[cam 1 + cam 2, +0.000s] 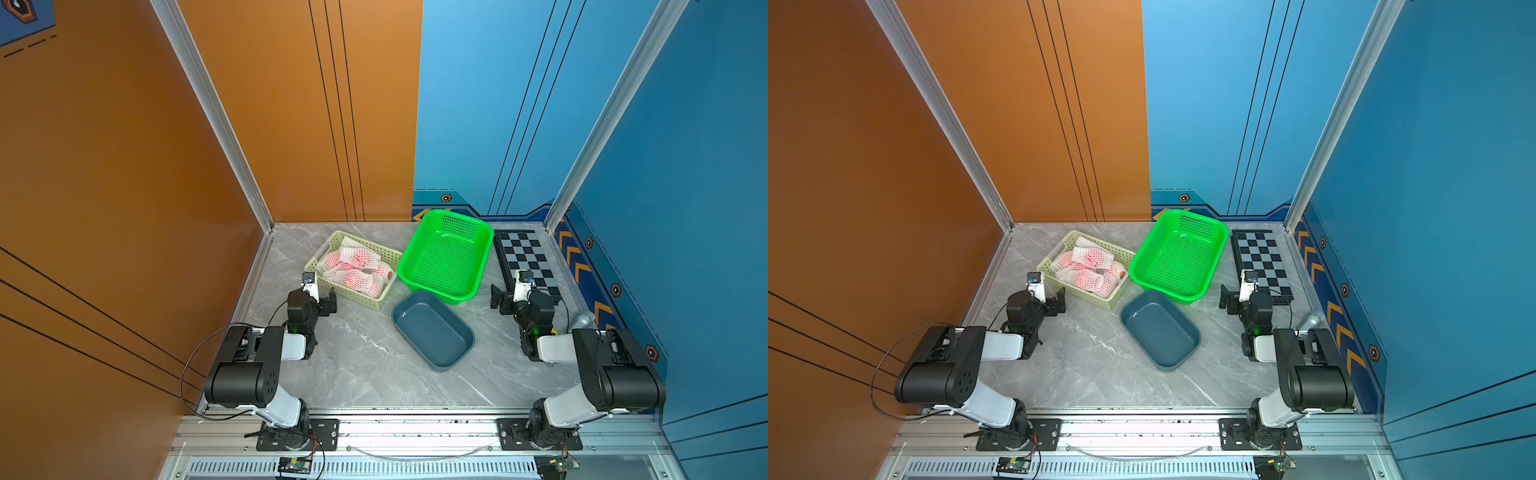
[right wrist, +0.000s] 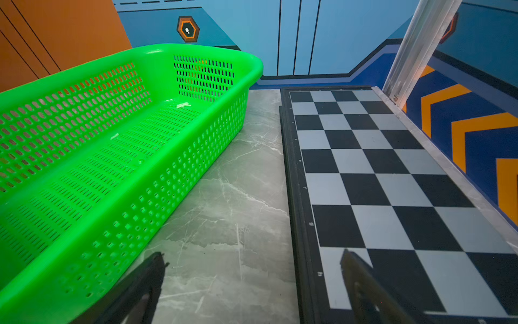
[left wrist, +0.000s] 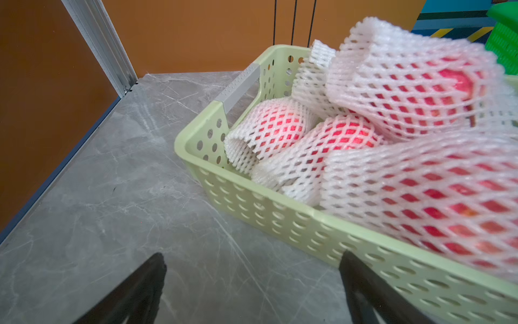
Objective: Remove foam nets from apples
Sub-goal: Adjust the storage box at the center of the board.
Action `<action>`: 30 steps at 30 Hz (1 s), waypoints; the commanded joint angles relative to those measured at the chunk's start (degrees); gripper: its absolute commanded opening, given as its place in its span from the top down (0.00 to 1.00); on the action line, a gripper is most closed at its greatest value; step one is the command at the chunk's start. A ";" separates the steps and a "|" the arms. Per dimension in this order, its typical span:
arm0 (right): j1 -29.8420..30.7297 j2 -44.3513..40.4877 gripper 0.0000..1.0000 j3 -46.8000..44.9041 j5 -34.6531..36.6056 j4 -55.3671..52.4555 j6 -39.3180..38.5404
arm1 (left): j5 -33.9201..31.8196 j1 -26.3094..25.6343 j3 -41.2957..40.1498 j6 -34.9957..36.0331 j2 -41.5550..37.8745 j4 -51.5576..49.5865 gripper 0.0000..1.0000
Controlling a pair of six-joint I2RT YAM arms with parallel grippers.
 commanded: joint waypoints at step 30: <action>0.27 0.64 0.00 0.82 1.15 -1.09 0.30 | -0.89 -0.77 0.35 0.61 -0.17 0.27 0.02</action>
